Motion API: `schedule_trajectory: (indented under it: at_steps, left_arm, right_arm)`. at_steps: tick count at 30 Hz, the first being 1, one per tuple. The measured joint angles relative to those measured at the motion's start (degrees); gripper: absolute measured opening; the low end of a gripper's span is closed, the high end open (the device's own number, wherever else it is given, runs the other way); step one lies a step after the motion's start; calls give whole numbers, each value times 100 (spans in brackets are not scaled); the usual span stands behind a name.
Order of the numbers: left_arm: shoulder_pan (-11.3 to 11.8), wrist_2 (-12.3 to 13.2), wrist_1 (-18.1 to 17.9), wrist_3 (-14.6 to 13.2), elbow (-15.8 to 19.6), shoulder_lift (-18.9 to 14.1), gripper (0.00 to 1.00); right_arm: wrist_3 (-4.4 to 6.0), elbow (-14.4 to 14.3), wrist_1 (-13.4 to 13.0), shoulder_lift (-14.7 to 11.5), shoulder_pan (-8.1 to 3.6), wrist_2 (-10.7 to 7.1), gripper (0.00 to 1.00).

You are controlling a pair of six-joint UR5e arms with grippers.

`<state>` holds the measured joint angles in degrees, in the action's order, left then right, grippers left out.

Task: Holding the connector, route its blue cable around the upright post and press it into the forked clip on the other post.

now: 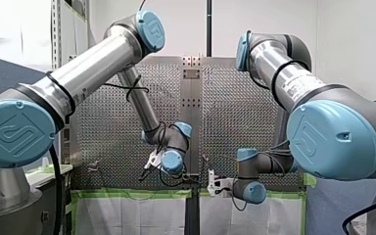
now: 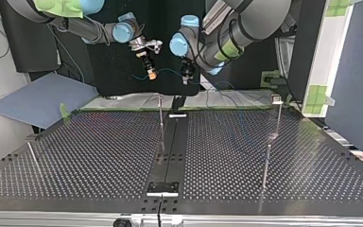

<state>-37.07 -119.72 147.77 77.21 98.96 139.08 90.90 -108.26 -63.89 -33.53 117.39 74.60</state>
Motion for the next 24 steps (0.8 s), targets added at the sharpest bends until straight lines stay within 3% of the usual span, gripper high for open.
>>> schedule_trajectory:
  at_steps: [8,18,19,20,21,23,24]
  left_arm:
    - [19,51,-189,380,-68,85,99]
    - [-9,-27,-344,585,-71,87,96]
    - [-11,-32,-356,591,-71,87,88]
    - [-17,-43,-374,596,-71,87,73]
    - [-22,-52,-390,598,-71,87,73]
    - [-39,-66,-440,604,-71,88,51]
    - [-46,-66,-461,609,-71,87,51]
  right_arm:
    - [2,9,23,0,-44,10,0]
    - [0,55,91,-1,-53,3,0]
    - [0,58,92,-1,-53,3,0]
    - [0,59,93,-1,-53,3,0]
    - [0,59,94,0,-53,2,0]
    - [0,60,94,0,-53,3,0]
    - [0,61,96,0,-53,3,0]
